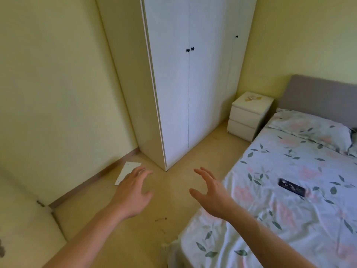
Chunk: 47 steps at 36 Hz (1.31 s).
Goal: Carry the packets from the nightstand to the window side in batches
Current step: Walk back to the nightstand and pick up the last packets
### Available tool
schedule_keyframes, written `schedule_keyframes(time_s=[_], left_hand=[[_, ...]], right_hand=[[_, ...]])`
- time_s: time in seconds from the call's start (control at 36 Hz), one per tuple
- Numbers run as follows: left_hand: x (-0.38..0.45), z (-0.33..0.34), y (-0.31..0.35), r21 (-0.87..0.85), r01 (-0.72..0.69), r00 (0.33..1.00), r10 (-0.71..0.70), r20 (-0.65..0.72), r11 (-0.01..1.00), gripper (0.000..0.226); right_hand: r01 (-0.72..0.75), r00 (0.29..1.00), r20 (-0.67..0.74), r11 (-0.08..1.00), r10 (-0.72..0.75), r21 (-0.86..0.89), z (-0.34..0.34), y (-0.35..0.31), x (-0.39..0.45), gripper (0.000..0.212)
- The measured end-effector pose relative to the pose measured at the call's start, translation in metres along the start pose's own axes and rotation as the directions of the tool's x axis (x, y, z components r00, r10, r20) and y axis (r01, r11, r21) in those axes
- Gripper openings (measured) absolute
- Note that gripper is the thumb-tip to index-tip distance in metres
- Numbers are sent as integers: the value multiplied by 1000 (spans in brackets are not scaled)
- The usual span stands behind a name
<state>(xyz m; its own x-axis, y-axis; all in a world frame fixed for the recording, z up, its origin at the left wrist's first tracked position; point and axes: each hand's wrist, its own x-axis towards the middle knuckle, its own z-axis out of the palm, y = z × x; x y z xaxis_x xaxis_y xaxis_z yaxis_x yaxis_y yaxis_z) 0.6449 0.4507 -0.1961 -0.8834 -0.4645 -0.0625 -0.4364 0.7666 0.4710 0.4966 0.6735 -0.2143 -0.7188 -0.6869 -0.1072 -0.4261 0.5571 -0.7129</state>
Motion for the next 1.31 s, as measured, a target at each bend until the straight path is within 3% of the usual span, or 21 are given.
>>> schedule_keyframes(time_s=[0.31, 0.64, 0.81, 1.14, 1.31], left_hand=[[212, -21, 2, 25, -302, 943, 295, 154, 953, 54], [427, -22, 25, -3, -414, 873, 398, 282, 910, 55], [530, 3, 29, -51, -428, 841, 418, 344, 903, 56], [761, 27, 45, -151, -472, 776, 491, 395, 869, 56], [875, 40, 98, -184, -533, 707, 554, 440, 826, 54]], right_hand=[[-227, 942, -233, 970, 243, 92, -21, 13, 130, 66], [-338, 856, -320, 908, 406, 248, -51, 37, 303, 64], [-361, 807, -399, 899, 435, 249, -89, 56, 381, 64], [-448, 755, -406, 858, 514, 252, -148, 100, 585, 64], [-488, 695, -452, 828, 560, 276, -202, 131, 650, 64]])
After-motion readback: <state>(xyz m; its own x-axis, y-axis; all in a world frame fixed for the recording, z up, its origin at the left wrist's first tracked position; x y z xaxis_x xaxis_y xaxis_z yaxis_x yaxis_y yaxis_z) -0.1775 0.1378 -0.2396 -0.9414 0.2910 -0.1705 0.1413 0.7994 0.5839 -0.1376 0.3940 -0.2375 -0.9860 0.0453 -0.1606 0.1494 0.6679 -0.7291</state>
